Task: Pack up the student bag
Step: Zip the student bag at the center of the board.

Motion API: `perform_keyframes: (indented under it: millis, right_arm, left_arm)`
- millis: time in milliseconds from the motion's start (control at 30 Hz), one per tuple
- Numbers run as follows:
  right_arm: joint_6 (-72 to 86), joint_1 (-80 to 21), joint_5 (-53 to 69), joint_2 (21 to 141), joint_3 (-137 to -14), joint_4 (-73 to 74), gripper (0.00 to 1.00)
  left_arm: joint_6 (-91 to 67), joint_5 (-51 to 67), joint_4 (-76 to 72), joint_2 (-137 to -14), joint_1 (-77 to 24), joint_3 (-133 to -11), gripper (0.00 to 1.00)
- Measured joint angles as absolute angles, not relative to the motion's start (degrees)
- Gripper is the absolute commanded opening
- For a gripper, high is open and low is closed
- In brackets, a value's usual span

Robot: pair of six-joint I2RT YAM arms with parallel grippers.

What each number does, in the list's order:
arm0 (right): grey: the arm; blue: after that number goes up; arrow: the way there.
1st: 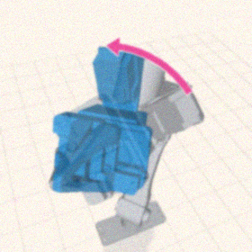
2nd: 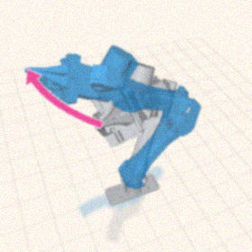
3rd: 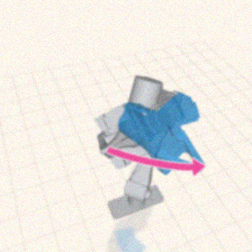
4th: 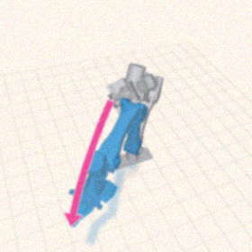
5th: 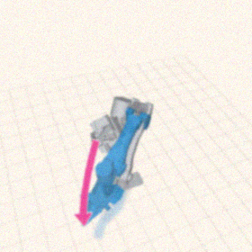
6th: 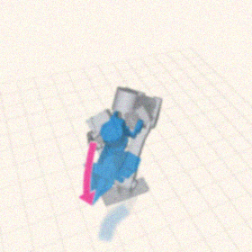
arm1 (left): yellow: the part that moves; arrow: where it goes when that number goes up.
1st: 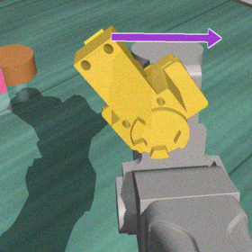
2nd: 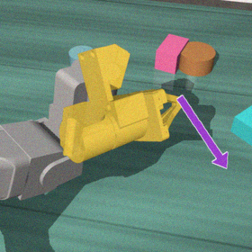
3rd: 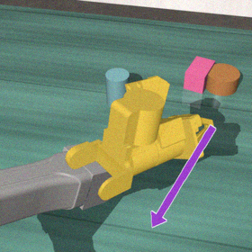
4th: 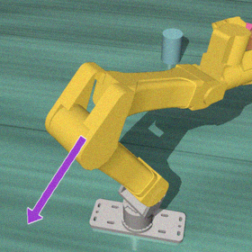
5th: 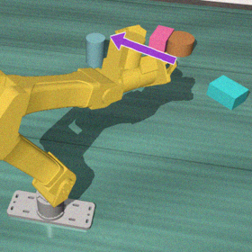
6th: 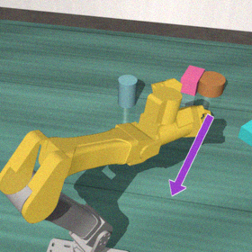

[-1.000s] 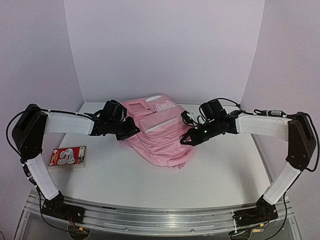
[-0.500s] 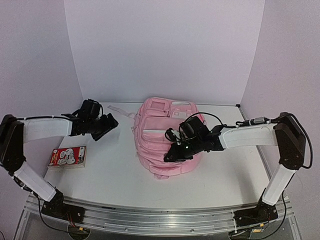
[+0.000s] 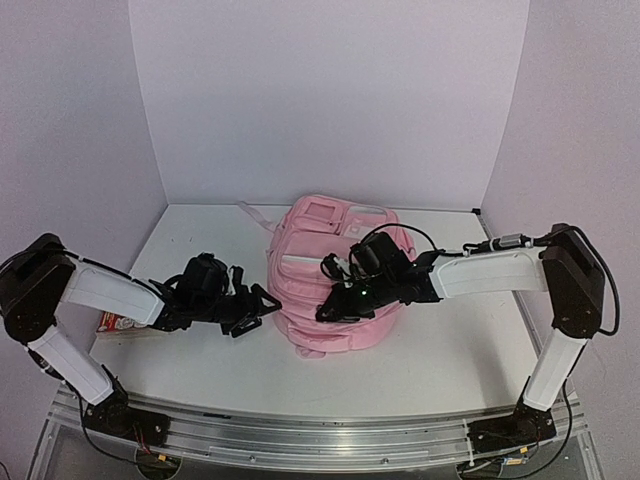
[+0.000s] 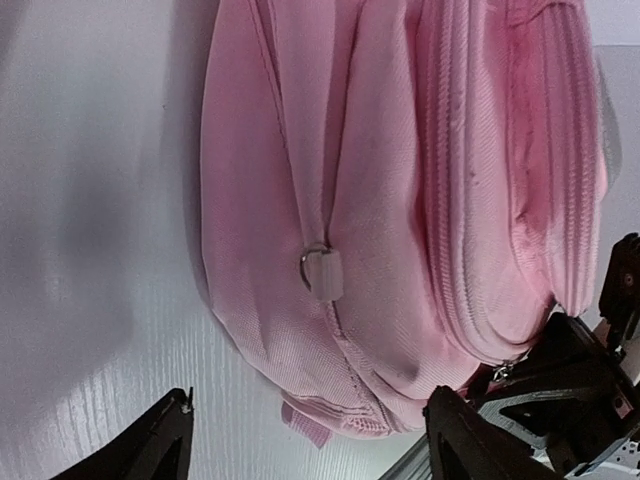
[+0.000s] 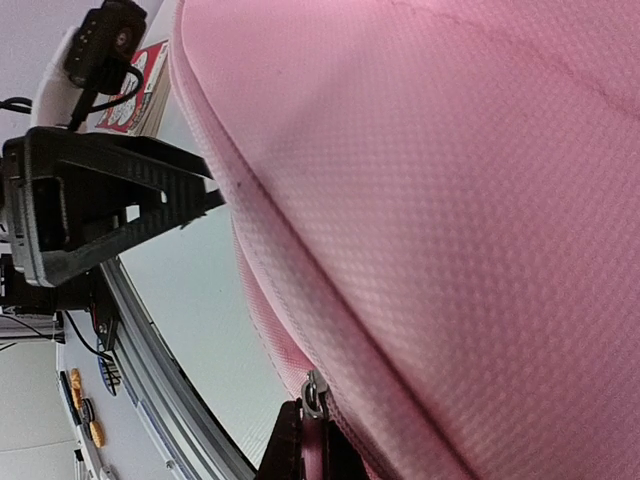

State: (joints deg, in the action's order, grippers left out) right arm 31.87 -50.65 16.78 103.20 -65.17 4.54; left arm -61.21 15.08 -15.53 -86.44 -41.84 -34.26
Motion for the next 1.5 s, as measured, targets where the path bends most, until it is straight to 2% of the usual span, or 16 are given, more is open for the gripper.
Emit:
perform_keyframes:
  millis: [33,67,100,133,167,200,333,533,667,967,1400,1500]
  right_arm:
    - [31.98,-50.67,16.79,103.20,-65.17,4.52,0.00]
    - [32.05,-50.68,16.78,103.20,-65.17,4.47,0.00]
    - [32.16,-50.68,16.78,103.20,-65.17,4.45,0.00]
    - [32.23,-50.68,16.75,103.20,-65.17,4.43,0.00]
    - [32.28,-50.68,16.73,103.20,-65.17,4.41,0.00]
    - [32.36,-50.68,16.73,103.20,-65.17,4.37,0.00]
    - [32.60,-50.74,16.43,103.20,-65.10,4.36,0.00]
    - [32.38,-50.81,14.17,101.86,-64.01,6.10,0.00]
    - [32.64,-48.77,12.96,96.76,-60.99,10.38,0.00]
    - [28.97,-42.33,13.21,87.37,-56.69,17.77,0.00]
    - [14.34,-36.50,11.65,93.21,-66.82,28.31,0.00]
    - [11.76,-34.54,17.32,93.43,-68.12,30.35,0.00]
  left_arm:
    - [-61.49,15.59,-16.99,-88.02,-41.86,-34.30,0.68]
    - [-61.90,16.04,-18.40,-89.48,-41.89,-34.49,0.60]
    - [-61.96,16.54,-19.84,-90.91,-41.92,-34.83,0.39]
    - [-62.60,17.15,-21.21,-92.48,-41.95,-35.36,0.15]
    - [-62.80,17.80,-22.58,-93.83,-41.95,-35.95,0.05]
    - [-62.99,18.36,-23.96,-95.08,-41.95,-36.58,0.00]
    - [-63.16,18.72,-26.18,-97.64,-42.22,-38.68,0.00]
    - [-61.57,13.29,-13.89,-95.97,-43.34,-43.40,0.00]
    - [-60.97,11.49,-7.96,-94.39,-42.75,-45.03,0.00]
    - [-58.76,13.73,-6.92,-92.64,-40.93,-45.04,0.00]
    - [-56.55,14.04,-6.93,-92.31,-40.93,-46.35,0.00]
    - [-56.55,13.75,-6.83,-92.31,-40.93,-46.61,0.00]
